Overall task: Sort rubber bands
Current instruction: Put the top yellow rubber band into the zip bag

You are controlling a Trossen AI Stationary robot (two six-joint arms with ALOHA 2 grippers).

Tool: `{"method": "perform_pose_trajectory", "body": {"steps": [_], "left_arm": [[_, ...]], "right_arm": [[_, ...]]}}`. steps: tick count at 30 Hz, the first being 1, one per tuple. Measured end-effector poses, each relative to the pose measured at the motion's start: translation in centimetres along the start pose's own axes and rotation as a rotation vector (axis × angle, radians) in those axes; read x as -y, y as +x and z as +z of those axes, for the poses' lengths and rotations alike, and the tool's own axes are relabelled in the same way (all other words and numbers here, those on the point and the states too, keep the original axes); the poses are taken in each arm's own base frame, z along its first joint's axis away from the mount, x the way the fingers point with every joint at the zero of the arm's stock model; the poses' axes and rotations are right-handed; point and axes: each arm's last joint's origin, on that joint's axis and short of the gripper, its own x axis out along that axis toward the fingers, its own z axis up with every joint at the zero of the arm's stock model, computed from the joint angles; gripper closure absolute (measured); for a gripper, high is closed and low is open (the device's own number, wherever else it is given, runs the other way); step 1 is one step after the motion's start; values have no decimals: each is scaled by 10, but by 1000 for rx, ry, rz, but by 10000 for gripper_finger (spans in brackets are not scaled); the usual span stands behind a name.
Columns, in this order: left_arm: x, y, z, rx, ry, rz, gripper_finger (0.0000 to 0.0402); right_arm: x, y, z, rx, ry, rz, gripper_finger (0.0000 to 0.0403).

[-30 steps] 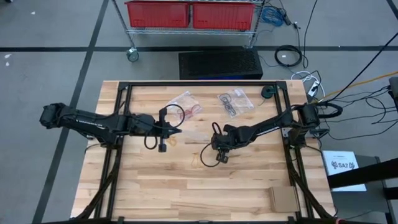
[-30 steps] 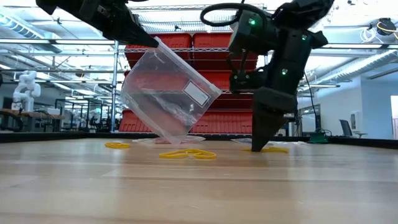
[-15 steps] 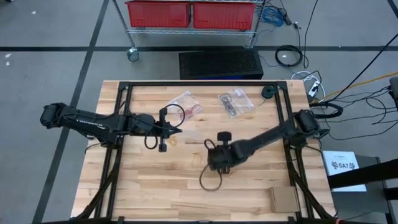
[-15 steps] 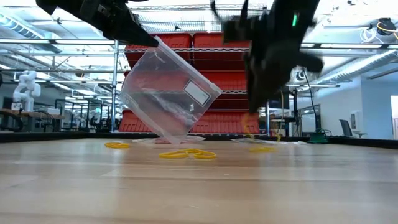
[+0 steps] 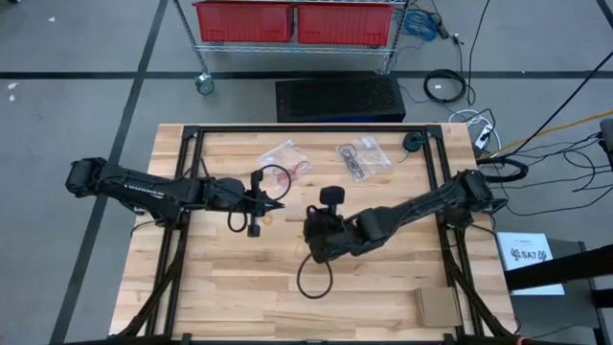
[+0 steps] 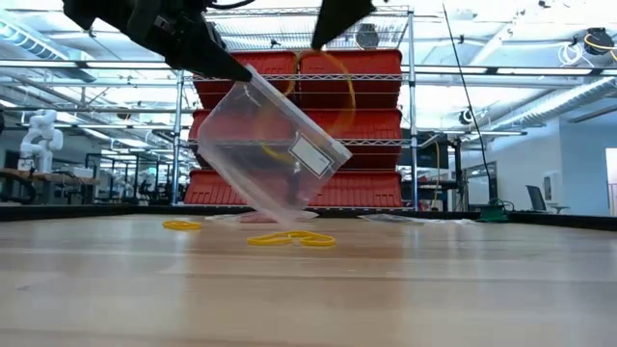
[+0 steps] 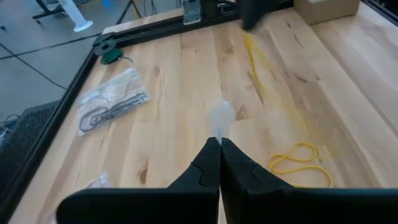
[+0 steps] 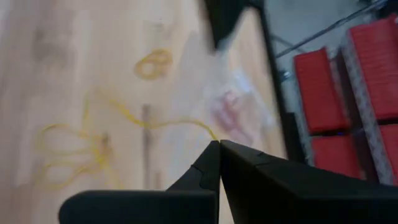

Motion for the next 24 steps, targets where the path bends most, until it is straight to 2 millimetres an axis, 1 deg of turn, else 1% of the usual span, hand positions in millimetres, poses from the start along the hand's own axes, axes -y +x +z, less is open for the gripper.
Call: {"method": "perform_pose_trajectory", "body": {"steps": [6,13,16,24], "left_arm": [[0,2,1,10,17,0,401],[0,2,1,19,15,-3,401],[0,2,1,19,15,-3,401],[0,2,4,49,5,3,401]], "right_arm": [[19,-20,21,70,-33,-57,403],[39,-39,34,92,-20,-146,403],[43,-44,35,92,-20,-175,403],[43,-43,34,88,0,-171,403]]}}
